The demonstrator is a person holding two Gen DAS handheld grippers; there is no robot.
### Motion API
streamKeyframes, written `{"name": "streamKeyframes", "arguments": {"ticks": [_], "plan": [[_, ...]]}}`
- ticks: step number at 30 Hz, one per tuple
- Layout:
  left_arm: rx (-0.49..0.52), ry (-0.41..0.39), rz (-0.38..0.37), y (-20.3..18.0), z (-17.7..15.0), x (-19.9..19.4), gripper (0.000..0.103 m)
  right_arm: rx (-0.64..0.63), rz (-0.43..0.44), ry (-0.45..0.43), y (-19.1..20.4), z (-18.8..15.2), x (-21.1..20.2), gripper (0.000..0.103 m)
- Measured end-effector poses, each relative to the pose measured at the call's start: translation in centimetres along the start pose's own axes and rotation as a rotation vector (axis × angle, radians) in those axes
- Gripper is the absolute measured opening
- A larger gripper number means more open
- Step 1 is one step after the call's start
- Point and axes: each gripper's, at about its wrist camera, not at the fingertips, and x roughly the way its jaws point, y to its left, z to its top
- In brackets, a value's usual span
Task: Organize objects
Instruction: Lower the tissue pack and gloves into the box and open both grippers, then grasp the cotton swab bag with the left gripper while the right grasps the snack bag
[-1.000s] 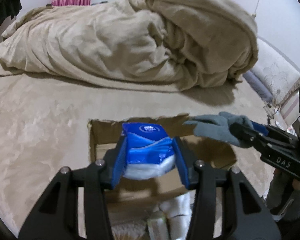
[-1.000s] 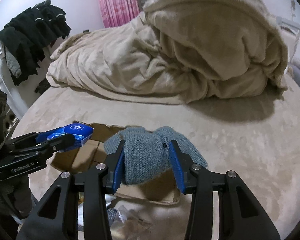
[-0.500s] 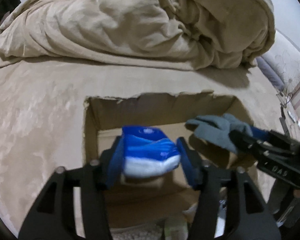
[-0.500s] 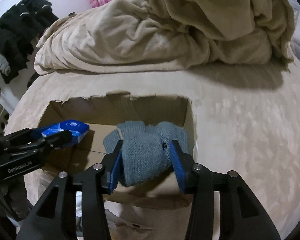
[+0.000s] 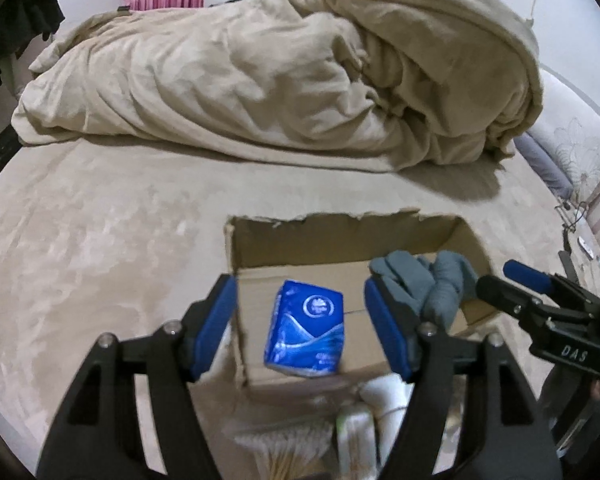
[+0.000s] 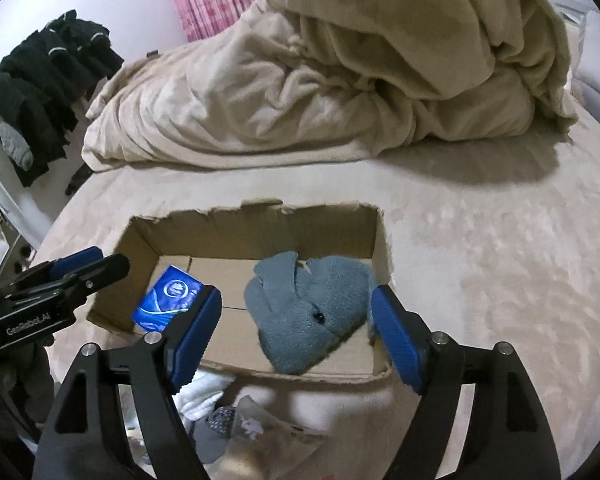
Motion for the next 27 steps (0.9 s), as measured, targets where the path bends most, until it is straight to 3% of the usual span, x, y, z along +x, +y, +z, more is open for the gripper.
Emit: {"name": "streamKeyframes", "arguments": {"ticks": [5,10,19,27], "plan": [[0.007,-0.05,-0.014,0.0,-0.2,-3.4,0.071,-0.017,0.003,-0.028,0.8,0.3,-2.4,0.08],[0.001,-0.085,-0.047,0.1,-0.8,-6.3,0.09,-0.029,0.005,-0.055,1.4,0.1,-4.7,0.081],[-0.029,-0.087,-0.051,0.3,-3.7,-9.4,0.091,-0.055,0.013,-0.072,2.7,-1.6,-8.2,0.086],[-0.059,-0.004,-0.038,1.5,-7.7,-8.7,0.091,-0.066,0.032,-0.048,3.5,-4.5,-9.1,0.086]]}}
